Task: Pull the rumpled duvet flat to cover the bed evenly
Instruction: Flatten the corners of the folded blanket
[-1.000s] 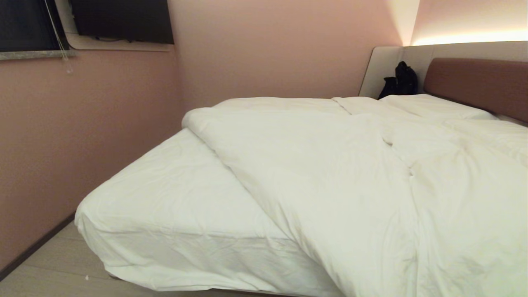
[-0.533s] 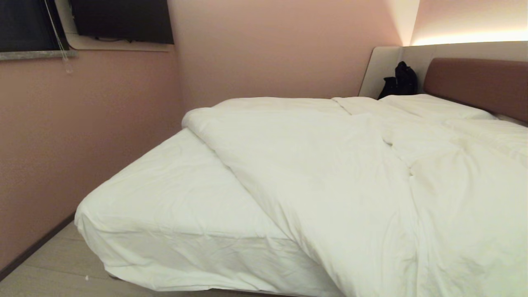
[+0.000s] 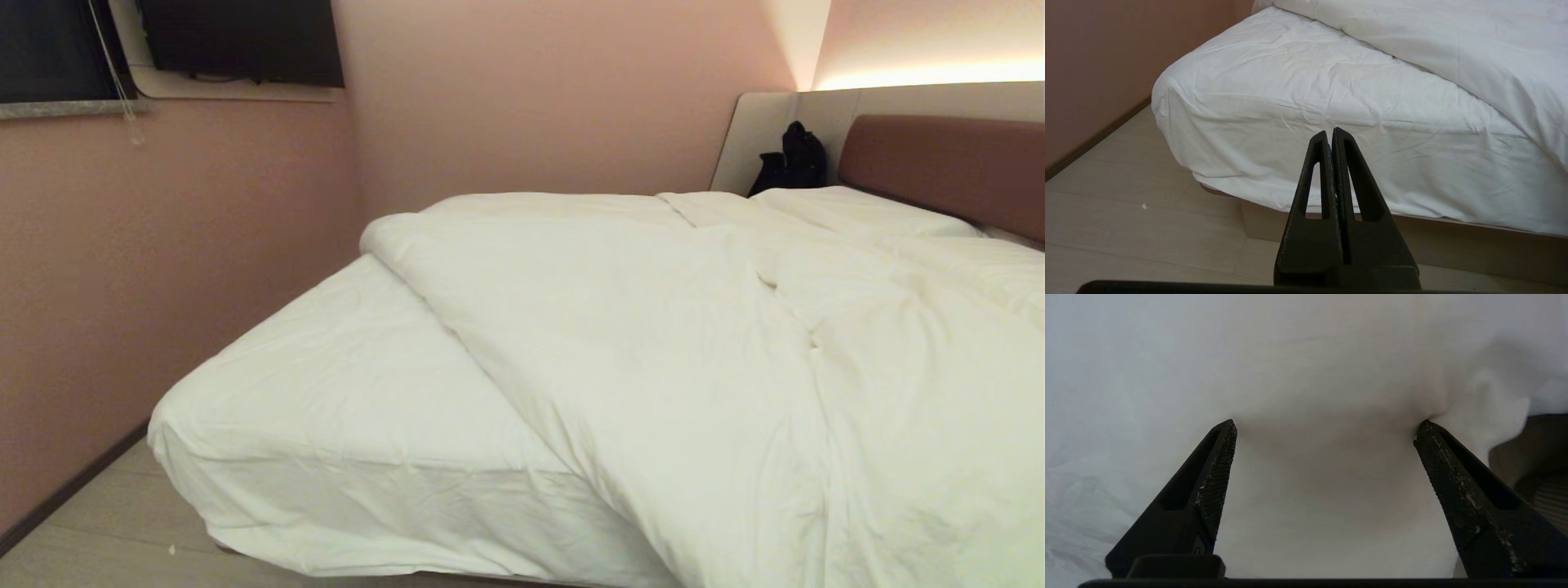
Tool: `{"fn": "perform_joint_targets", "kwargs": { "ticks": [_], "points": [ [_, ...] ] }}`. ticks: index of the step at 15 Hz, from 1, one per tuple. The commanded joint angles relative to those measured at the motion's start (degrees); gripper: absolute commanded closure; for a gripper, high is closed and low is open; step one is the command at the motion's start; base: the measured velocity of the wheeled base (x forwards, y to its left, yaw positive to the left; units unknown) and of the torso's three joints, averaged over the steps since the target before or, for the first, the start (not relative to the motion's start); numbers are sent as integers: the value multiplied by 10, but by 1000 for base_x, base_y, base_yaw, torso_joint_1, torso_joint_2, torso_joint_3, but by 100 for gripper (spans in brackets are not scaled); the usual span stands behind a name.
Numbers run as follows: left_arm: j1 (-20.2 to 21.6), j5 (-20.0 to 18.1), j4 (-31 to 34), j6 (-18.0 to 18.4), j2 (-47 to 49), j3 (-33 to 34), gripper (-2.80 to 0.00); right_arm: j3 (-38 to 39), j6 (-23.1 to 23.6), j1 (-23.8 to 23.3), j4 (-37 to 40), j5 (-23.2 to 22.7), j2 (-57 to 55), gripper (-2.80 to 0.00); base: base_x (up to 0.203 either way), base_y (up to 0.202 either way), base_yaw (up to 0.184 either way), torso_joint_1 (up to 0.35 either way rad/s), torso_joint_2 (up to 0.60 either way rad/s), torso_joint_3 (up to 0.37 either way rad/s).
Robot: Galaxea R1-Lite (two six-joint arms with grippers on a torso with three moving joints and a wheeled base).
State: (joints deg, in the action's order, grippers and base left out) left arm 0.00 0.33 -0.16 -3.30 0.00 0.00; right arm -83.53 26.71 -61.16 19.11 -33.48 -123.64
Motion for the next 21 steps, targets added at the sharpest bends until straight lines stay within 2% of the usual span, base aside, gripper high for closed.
{"fn": "perform_joint_targets", "kwargs": {
  "ticks": [1, 6, 11, 15, 16, 17, 21],
  "points": [
    [0, 0, 0, 0, 0, 0, 0, -10, 2, 1, 1, -8, -28, -280, 0, 0, 0, 0, 0, 0],
    [0, 0, 0, 0, 0, 0, 0, -33, 0, 6, 2, 0, -87, -280, 0, 0, 0, 0, 0, 0],
    [0, 0, 0, 0, 0, 0, 0, -48, -10, 25, 1, 61, -115, -280, 0, 0, 0, 0, 0, 0],
    [0, 0, 0, 0, 0, 0, 0, -60, -41, 42, 1, 75, -123, -280, 0, 0, 0, 0, 0, 0],
    [0, 0, 0, 0, 0, 0, 0, -65, -50, 47, 1, 92, -127, -280, 0, 0, 0, 0, 0, 0],
    [0, 0, 0, 0, 0, 0, 0, -68, -53, 51, 1, 107, -132, 0, 0, 0, 0, 0, 0, 0],
    [0, 0, 0, 0, 0, 0, 0, -69, -68, 53, 1, 111, -132, 0, 0, 0, 0, 0, 0, 0]
  ]
}}
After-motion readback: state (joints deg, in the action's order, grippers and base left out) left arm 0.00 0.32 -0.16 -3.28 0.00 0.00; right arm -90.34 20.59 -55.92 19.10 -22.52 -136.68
